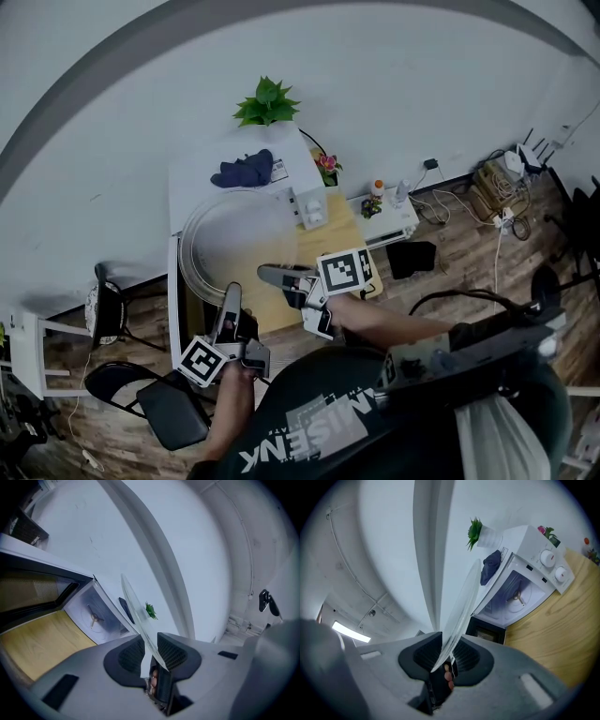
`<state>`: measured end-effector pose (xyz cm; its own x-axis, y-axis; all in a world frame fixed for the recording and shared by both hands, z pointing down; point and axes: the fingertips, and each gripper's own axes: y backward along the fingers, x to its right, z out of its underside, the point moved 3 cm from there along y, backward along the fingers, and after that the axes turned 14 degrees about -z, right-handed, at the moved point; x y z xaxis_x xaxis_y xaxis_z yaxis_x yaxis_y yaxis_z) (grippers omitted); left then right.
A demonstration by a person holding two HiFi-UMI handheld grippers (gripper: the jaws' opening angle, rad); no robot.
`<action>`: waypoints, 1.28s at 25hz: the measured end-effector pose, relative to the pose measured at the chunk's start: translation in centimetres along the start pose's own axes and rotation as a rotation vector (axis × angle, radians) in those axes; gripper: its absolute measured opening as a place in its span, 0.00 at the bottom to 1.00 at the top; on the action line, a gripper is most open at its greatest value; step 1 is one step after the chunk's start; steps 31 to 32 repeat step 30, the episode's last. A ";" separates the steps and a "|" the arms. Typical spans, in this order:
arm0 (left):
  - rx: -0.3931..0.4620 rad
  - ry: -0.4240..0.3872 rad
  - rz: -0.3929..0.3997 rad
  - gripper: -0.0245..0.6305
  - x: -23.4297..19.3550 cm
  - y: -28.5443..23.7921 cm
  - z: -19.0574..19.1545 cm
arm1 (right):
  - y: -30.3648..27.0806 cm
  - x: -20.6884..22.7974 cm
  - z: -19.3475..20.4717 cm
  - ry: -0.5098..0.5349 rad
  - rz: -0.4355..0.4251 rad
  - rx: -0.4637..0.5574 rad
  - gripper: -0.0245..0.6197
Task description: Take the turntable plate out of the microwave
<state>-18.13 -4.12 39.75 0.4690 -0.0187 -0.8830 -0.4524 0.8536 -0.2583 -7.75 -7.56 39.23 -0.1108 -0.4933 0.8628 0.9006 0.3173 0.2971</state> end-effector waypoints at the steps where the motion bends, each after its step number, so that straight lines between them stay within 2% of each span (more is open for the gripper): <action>1: 0.000 0.001 0.003 0.17 0.1 -0.1 0.0 | 0.0 0.0 0.0 0.000 0.001 0.000 0.15; 32: -0.021 -0.035 -0.039 0.17 -1.2 0.5 1.6 | 1.4 0.1 1.0 0.026 0.018 -0.023 0.16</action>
